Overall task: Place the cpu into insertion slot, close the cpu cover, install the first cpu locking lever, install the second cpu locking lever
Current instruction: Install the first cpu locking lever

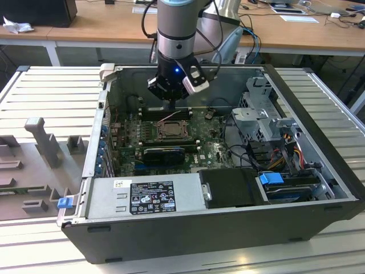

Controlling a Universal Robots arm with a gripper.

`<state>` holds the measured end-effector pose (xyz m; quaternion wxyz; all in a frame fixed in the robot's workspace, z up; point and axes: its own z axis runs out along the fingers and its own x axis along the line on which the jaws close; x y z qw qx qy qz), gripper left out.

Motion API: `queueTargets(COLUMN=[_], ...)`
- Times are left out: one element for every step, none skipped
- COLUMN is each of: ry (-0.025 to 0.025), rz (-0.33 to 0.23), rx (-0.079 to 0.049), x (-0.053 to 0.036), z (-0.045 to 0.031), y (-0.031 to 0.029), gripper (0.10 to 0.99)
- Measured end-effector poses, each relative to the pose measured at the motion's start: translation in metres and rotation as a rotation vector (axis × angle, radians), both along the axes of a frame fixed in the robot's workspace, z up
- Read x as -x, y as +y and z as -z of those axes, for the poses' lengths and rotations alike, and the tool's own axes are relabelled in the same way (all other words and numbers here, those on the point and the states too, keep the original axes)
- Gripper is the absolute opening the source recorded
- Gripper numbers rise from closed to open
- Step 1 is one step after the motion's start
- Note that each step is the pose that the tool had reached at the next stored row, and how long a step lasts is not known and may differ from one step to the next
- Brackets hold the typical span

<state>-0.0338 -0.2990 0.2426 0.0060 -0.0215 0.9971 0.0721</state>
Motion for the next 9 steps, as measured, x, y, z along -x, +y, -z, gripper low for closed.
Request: queueTargets(ry=[0.0001, 0.0001, 0.0001, 0.0001, 0.0000, -0.0013, -0.0027, -0.0032, -0.0032], rz=[0.000, 0.000, 0.000, 0.000, 0.000, -0.001, -0.001, -0.001, -0.001], rx=[0.000, 0.000, 0.000, 0.000, 0.000, 0.000, 0.000, 0.000, 0.000], x=[0.0000, 0.0000, -0.0002, -0.0009, -0.0010, -0.0010, -0.0012, -0.0015, -0.0021], z=[0.0018, 0.0035, 0.0053, 0.0077, 0.0093, 0.0112, 0.0127, 0.0137, 0.0145], y=[0.0005, 0.0011, 0.0018, 0.0028, 0.0033, 0.0038, 0.0044, 0.0045, 0.0045], gripper=[0.106, 0.106, 0.106, 0.106, 0.106, 0.106, 0.106, 0.106, 0.106])
